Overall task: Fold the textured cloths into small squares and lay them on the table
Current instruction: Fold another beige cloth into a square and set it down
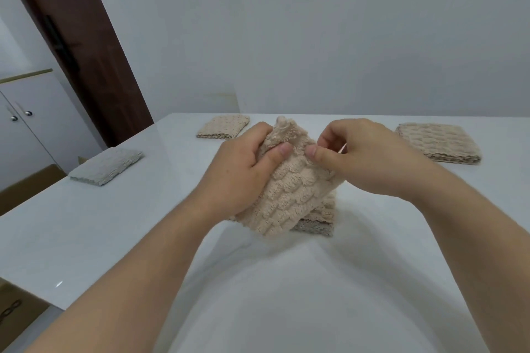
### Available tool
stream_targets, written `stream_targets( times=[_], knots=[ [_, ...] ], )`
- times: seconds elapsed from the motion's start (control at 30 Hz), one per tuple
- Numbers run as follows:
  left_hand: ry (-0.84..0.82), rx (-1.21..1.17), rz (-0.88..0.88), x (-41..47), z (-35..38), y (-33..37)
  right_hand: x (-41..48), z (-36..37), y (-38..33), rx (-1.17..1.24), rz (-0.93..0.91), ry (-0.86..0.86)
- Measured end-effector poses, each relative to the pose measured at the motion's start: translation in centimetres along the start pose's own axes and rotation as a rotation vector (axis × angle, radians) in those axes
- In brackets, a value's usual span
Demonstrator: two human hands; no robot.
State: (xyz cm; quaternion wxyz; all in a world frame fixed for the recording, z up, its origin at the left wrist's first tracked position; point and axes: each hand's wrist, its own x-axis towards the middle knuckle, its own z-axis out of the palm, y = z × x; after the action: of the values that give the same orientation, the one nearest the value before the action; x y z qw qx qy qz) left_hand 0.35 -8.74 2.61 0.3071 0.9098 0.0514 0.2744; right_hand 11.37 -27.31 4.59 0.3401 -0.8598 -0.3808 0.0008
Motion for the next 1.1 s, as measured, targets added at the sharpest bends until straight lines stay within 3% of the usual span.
stream_targets(
  times=[0.13, 0.3, 0.5, 0.67, 0.93, 1.1],
  knots=[
    [0.017, -0.108, -0.016, 0.1, -1.1, -0.3, 0.0, 0.1, -0.1, 0.030, -0.015, -0.048],
    [0.057, -0.322, -0.114, -0.3, -2.1, -0.7, -0.6, -0.3, -0.1, 0.088, -0.026, -0.254],
    [0.113, -0.540, -0.235, -1.0, -2.7, -1.2, -0.6, -0.5, -0.3, 0.181, -0.036, -0.227],
    [0.142, -0.618, -0.317, -2.2, -2.1, -1.6, -1.3, -0.6, -1.6, 0.358, -0.059, -0.343],
    [0.175, -0.666, -0.400, -3.0, -0.7, -1.9, -0.7, -0.1, -1.7, 0.294, 0.079, -0.166],
    [0.191, -0.679, -0.450, -3.1, 0.0, -2.0, -0.4, 0.7, -1.6, 0.472, 0.158, -0.161]
  ],
)
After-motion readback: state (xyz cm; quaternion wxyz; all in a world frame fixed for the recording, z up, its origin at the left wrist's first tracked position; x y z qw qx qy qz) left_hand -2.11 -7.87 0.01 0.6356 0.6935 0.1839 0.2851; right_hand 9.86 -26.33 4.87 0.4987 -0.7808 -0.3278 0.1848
